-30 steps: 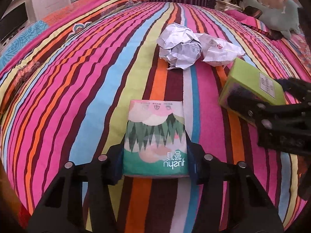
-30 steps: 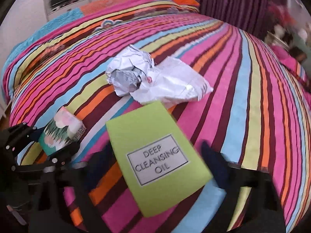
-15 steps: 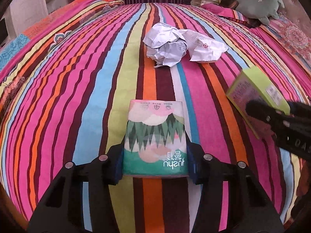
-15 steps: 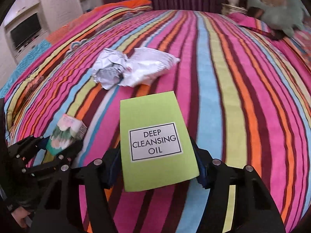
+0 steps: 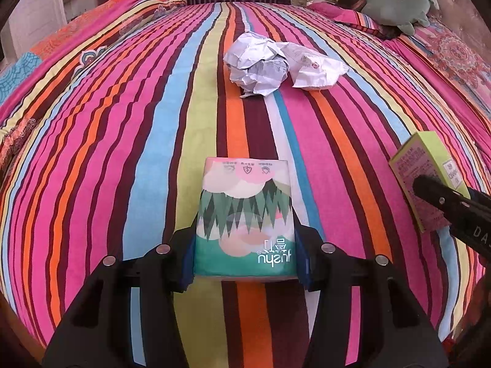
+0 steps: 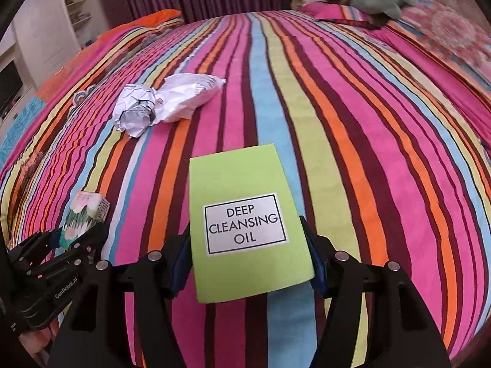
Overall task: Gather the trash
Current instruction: 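Carry tissue pack and cleansing oil box toward the wastebasket with both tools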
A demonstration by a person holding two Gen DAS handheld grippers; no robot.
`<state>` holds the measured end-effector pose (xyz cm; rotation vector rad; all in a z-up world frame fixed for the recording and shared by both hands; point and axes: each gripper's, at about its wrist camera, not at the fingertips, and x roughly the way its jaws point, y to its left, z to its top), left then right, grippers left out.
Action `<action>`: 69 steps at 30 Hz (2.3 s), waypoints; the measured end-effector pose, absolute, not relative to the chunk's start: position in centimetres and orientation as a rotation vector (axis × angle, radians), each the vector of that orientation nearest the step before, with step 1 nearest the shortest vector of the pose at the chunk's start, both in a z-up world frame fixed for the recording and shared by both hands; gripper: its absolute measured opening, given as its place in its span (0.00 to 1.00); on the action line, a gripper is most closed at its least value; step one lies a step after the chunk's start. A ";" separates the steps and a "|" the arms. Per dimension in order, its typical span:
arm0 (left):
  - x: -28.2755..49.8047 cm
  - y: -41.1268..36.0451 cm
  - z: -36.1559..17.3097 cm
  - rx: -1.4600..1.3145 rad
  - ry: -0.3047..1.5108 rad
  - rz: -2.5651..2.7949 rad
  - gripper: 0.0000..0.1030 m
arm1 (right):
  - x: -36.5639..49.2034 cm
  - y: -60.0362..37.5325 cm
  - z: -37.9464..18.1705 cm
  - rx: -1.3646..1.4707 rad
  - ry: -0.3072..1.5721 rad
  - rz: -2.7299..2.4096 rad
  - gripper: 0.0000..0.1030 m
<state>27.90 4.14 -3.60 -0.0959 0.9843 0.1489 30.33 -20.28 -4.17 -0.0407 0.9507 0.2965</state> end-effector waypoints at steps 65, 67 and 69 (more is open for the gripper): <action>4.9 3.2 -2.2 -0.024 0.988 -0.004 0.48 | 6.8 -23.7 -3.8 0.307 0.989 0.289 0.57; 3.9 2.9 -3.5 -0.029 1.026 -0.007 0.48 | 6.2 -23.6 -5.1 0.296 1.025 0.281 0.57; 3.1 2.6 -4.8 -0.048 1.072 -0.018 0.48 | 5.4 -23.3 -6.6 0.268 1.064 0.271 0.57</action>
